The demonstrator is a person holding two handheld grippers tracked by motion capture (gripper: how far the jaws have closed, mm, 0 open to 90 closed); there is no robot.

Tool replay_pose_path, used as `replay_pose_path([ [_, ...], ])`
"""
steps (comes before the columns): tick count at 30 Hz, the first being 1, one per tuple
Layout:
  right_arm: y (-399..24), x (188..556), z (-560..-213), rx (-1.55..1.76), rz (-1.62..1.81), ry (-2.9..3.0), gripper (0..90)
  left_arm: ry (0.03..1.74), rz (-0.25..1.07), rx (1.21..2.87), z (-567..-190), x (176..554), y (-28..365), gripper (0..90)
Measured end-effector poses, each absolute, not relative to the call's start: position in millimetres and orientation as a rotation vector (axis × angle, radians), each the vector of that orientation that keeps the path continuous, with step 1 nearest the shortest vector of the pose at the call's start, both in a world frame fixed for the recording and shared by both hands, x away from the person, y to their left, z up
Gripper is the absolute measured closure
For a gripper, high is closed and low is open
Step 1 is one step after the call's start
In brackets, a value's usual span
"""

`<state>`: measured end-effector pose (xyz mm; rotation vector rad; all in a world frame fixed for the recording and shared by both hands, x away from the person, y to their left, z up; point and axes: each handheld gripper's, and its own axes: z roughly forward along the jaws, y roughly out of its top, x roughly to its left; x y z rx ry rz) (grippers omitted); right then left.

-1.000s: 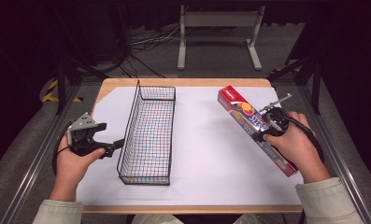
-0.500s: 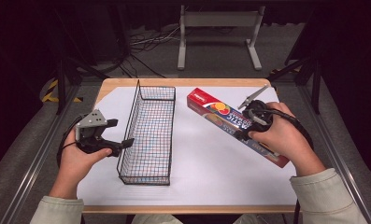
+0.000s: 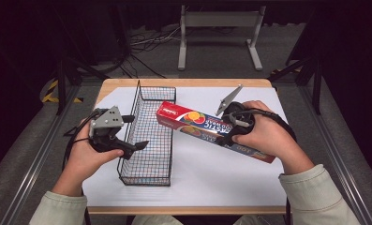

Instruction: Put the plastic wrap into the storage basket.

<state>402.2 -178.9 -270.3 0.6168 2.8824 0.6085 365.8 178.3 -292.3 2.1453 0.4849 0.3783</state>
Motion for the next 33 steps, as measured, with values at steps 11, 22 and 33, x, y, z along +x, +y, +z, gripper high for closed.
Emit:
replay_pose_path([
  [11,-158.6,394.4,-266.6,0.379,0.572,2.979,40.7,0.333,0.345,2.253,-269.2,368.3,140.6,5.1],
  [22,-149.5,391.2,-266.9,0.203,0.566,3.010,40.7,0.210,0.252,2.328,-269.6,375.3,111.1,4.9],
  [33,-146.2,392.1,-269.2,0.105,0.558,3.029,40.6,0.160,0.172,2.424,-276.6,377.3,85.9,6.2],
])
